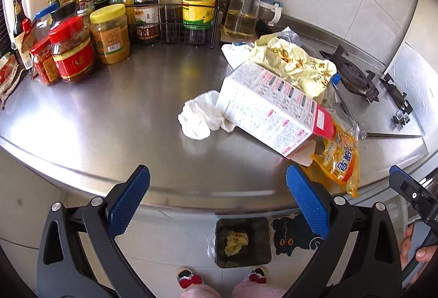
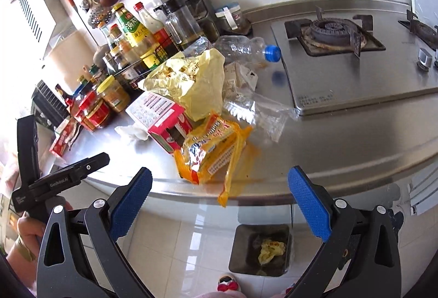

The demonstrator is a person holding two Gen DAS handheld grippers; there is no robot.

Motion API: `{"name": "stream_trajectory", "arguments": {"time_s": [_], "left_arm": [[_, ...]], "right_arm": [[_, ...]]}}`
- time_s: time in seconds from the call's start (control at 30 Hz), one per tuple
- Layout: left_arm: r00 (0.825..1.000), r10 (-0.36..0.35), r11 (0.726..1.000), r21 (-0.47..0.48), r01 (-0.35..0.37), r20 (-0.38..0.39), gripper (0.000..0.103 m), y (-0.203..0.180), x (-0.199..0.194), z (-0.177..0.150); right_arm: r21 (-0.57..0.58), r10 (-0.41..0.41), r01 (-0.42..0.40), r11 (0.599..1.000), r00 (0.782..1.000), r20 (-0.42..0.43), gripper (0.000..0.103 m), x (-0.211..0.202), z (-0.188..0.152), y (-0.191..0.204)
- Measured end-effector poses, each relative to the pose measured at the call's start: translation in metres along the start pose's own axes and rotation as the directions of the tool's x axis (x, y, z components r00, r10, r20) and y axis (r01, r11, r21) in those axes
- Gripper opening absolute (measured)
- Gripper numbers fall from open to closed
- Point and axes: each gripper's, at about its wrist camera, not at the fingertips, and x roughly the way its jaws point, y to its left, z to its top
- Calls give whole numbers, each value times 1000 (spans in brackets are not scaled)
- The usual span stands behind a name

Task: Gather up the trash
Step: 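Grasp the white tissue with the left tool while the right tool grasps the yellow snack packet, then lower the tissue and snack packet over the black bin and release both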

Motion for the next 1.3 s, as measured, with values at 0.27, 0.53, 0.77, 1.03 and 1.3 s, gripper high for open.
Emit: {"name": "stream_trajectory", "arguments": {"time_s": [0.27, 0.53, 0.77, 1.03, 1.3], "left_arm": [[999, -37, 998, 43, 38, -9, 82, 25, 25, 32], [993, -97, 990, 92, 103, -66, 69, 41, 58, 43], [980, -156, 980, 102, 169, -126, 45, 43, 82, 44], [980, -166, 975, 133, 181, -112, 3, 36, 75, 45], [994, -105, 989, 107, 107, -24, 2, 40, 34, 45]], "right_arm": [[13, -9, 9, 1000, 1000, -20, 78, 27, 10, 20], [123, -25, 36, 992, 996, -91, 56, 58, 7, 22], [130, -41, 55, 990, 993, -107, 19, 64, 5, 26], [63, -68, 73, 995, 995, -71, 2, 55, 9, 38], [35, -71, 72, 997, 997, -11, 2, 23, 13, 45]]}}
